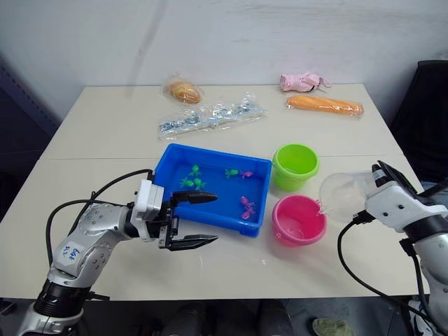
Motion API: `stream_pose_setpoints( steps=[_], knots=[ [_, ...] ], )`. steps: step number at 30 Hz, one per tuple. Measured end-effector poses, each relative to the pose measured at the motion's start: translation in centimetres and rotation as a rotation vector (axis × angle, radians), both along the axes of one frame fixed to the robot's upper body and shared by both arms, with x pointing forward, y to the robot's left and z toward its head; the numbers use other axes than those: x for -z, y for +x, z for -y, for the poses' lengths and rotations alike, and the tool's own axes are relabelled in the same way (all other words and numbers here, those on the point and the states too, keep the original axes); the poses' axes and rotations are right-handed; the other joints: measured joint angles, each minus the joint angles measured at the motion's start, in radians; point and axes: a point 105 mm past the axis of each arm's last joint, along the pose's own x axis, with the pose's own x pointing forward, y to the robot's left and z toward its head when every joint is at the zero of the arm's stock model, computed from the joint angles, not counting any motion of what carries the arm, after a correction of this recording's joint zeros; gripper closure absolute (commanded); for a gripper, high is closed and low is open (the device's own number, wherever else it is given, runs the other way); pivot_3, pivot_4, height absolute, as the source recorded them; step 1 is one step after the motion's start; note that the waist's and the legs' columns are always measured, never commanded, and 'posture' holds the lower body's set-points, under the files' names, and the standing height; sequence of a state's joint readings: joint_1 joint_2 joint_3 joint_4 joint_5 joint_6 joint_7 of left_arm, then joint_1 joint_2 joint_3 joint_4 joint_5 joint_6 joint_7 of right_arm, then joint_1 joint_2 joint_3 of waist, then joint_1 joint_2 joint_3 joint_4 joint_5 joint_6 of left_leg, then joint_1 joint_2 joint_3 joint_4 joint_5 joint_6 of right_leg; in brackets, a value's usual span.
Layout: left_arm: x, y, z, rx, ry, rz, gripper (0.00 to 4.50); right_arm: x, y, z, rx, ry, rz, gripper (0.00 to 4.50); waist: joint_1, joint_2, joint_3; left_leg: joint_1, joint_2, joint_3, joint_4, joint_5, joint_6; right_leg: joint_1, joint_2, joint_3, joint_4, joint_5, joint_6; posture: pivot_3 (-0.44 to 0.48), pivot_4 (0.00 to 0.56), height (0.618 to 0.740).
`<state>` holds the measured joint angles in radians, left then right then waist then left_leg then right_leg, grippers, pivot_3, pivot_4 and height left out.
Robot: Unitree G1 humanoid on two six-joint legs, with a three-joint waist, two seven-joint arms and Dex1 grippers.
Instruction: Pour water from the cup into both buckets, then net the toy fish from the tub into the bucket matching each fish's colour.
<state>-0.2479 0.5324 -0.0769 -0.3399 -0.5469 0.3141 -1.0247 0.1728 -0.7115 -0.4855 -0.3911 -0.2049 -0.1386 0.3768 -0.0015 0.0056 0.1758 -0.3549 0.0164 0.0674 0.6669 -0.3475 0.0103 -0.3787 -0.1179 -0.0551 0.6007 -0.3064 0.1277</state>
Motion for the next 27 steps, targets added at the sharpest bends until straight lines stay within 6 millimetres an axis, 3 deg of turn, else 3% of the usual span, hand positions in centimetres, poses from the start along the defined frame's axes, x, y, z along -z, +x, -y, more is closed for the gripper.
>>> stream_pose_setpoints(
  steps=[27],
  knots=[
    [0.0,0.2,0.1,-0.017,-0.001,0.03,0.0,-0.5,0.8,-1.6,-0.048,-0.157,0.085,4.37,0.0,0.0,0.0,0.0,0.0,0.0,0.001,0.0,0.0,0.0,0.0,0.0,0.002,0.0,0.0,0.0,0.15,0.74]
  ],
)
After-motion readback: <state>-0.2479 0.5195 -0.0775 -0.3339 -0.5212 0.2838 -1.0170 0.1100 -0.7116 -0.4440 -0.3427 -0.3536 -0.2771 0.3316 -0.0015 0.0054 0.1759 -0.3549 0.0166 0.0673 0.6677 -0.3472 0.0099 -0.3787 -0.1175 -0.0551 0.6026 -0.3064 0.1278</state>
